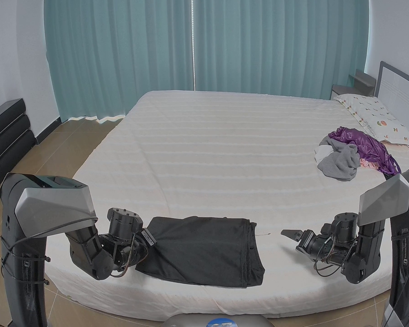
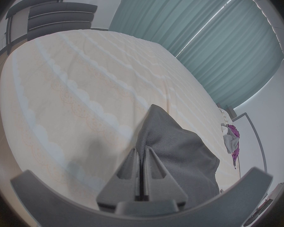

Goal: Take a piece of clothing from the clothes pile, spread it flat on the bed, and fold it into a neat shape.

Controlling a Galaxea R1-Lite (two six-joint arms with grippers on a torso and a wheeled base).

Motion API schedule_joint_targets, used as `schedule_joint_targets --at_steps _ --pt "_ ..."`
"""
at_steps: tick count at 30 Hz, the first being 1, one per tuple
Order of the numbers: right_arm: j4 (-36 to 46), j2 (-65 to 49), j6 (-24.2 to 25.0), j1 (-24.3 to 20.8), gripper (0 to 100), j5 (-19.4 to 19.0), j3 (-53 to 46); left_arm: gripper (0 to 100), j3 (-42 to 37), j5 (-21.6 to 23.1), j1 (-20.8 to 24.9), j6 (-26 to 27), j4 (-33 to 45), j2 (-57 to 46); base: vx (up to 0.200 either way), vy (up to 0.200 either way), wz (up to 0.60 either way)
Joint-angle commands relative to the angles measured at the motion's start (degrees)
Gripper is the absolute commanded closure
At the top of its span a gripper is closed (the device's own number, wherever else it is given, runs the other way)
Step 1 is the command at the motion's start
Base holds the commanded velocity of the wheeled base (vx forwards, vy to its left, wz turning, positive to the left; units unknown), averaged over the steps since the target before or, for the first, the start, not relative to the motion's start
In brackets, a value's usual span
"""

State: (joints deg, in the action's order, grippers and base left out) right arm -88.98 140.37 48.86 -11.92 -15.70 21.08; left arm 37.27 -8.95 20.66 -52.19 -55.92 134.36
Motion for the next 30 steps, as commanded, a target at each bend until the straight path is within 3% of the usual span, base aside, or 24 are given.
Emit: schedule_joint_targets --at_steps 1,2,14,23,30 --pt "-0.76 -0.01 0.01 -0.03 0 -0.03 0.02 100 -0.18 -0.02 0.17 -0.11 -0.07 -0.16 0.0 0.0 0.0" --pt "-0.76 -0.01 0.01 -0.03 0 -0.03 0.02 0 -0.26 -0.1 0.17 -0.11 -0.07 -0.24 0.0 0.0 0.0" --pt "-0.76 0.07 0.01 -0.03 0 -0.03 0.02 0 -0.53 -0.02 -0.45 -0.99 -0.07 -1.21 0.0 0.0 0.0" --pt "-0.76 0.07 0.01 -0.03 0 -0.03 0.02 0 -0.53 0.86 -3.35 -5.64 -0.68 -4.64 0.0 0.0 0.0" --pt "-0.85 -0.1 0.18 0.15 0 -0.03 0.28 0 -0.62 2.53 -6.34 -6.08 -0.77 -7.45 0.0 0.0 0.0"
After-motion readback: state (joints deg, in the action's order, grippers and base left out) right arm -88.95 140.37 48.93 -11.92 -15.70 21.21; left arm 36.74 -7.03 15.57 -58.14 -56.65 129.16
